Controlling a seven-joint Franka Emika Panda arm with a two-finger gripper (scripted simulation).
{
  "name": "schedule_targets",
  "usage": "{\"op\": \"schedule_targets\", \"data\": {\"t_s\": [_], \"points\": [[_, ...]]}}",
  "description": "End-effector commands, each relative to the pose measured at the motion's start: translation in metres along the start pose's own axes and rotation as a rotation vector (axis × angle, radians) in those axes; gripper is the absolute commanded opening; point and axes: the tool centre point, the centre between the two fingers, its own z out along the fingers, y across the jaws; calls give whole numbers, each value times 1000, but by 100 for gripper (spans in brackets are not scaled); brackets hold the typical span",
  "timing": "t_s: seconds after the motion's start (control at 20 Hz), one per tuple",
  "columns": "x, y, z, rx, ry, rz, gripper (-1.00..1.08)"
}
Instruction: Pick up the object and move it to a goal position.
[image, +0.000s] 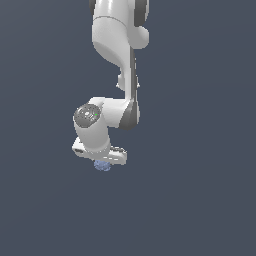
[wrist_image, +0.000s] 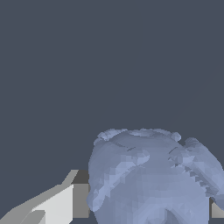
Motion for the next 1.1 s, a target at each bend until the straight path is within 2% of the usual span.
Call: {"op": "schedule_targets", "data": {"t_s": [0.0,0.6,1.05], "points": [[6,15,-18,0,1,1,-100],[42,87,-108,0,1,0,-100],[56,114,-141,0,1,0,-100]]}}
